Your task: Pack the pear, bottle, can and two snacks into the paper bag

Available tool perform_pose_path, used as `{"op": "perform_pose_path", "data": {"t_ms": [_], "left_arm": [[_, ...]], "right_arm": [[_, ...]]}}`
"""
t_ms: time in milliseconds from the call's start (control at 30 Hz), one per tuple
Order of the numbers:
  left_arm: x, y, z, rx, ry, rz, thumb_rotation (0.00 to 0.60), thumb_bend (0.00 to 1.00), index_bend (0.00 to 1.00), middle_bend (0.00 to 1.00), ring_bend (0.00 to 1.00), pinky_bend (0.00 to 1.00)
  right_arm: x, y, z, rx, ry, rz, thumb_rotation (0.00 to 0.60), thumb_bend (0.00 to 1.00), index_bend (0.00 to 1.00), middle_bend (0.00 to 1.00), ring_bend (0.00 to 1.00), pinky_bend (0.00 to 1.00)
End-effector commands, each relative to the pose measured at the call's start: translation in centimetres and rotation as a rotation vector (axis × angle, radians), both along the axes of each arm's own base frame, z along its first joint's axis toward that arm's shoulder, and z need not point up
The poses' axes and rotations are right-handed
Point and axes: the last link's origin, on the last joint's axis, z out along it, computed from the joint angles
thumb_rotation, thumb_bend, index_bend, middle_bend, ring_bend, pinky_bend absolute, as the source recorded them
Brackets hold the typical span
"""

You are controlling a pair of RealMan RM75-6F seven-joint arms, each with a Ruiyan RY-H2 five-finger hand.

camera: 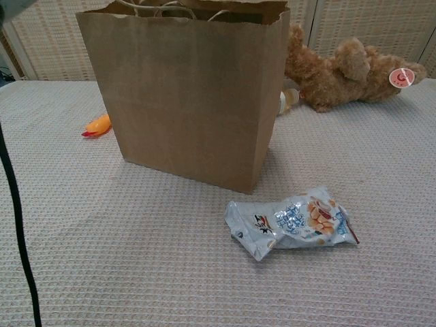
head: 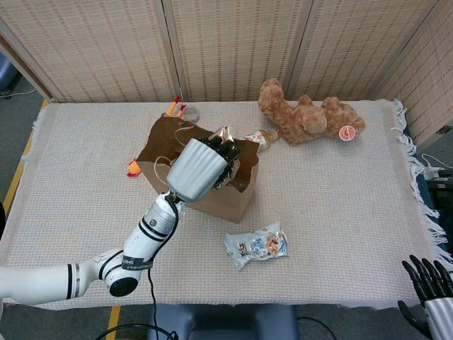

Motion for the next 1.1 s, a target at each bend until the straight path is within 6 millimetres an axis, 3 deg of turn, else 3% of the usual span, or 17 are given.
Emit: {"op": "perform_pose_path", "data": {"t_ms": [33, 67, 133, 200, 233, 333, 600, 867, 1100], "left_arm": [[0.2, 0.3, -1.0, -0.021, 0.031, 0.021, 0.6, 0.64, 0.61, 0.65, 0.62, 0.73], [0.1, 0.2, -1.4, -0.039, 0.044, 0.034, 0.6, 0.61, 0.56, 0.59, 0.56, 0.68], [-0.2, 0.0, -2.1, -0.072, 0.06, 0.071, 0.6, 0.49, 0.34, 0.32, 0.3, 0.47], [-0.1, -0.3, -2.5, -0.097, 0.048, 0.092, 0.6, 0.41, 0.14, 0.09, 0.09, 0.31], [0.1, -0.4, -2.6, -0.105, 0.036, 0.102, 0.6, 0.39, 0.07, 0.03, 0.03, 0.27], [0.2, -0.5, -2.6, -0.111, 0.017, 0.122, 0.6, 0.38, 0.0, 0.0, 0.0, 0.22], [-1.2, -0.7, -1.4, -0.086, 0.0, 0.13, 0.6, 0.38, 0.0, 0.0, 0.0, 0.2], [-6.5, -1.4, 2.5, -0.034, -0.042, 0.187, 0.6, 0.38, 0.03, 0.0, 0.0, 0.2], [-12.8, -3.1, 7.2, 0.016, -0.115, 0.328, 0.6, 0.38, 0.04, 0.0, 0.0, 0.19]], "right_arm": [[0.0, 0.0, 0.0, 0.001, 0.0, 0.001, 0.6, 0.23, 0.0, 0.0, 0.0, 0.0], [0.0, -0.1, 0.0, 0.001, 0.0, 0.001, 0.6, 0.23, 0.0, 0.0, 0.0, 0.0], [0.0, -0.1, 0.0, 0.001, 0.0, 0.002, 0.6, 0.23, 0.0, 0.0, 0.0, 0.0], [0.0, -0.1, 0.0, 0.002, 0.0, 0.001, 0.6, 0.23, 0.0, 0.0, 0.0, 0.0], [0.0, -0.1, 0.0, 0.002, -0.001, 0.002, 0.6, 0.23, 0.0, 0.0, 0.0, 0.0], [0.0, -0.1, 0.0, 0.002, -0.002, 0.002, 0.6, 0.23, 0.0, 0.0, 0.0, 0.0], [0.0, 0.0, 0.0, 0.004, -0.005, 0.001, 0.6, 0.23, 0.0, 0.0, 0.0, 0.0], [-0.1, 0.0, 0.1, 0.001, -0.005, 0.002, 0.6, 0.23, 0.0, 0.0, 0.0, 0.0], [0.0, 0.0, 0.0, -0.001, 0.008, 0.006, 0.6, 0.23, 0.0, 0.0, 0.0, 0.0]]}}
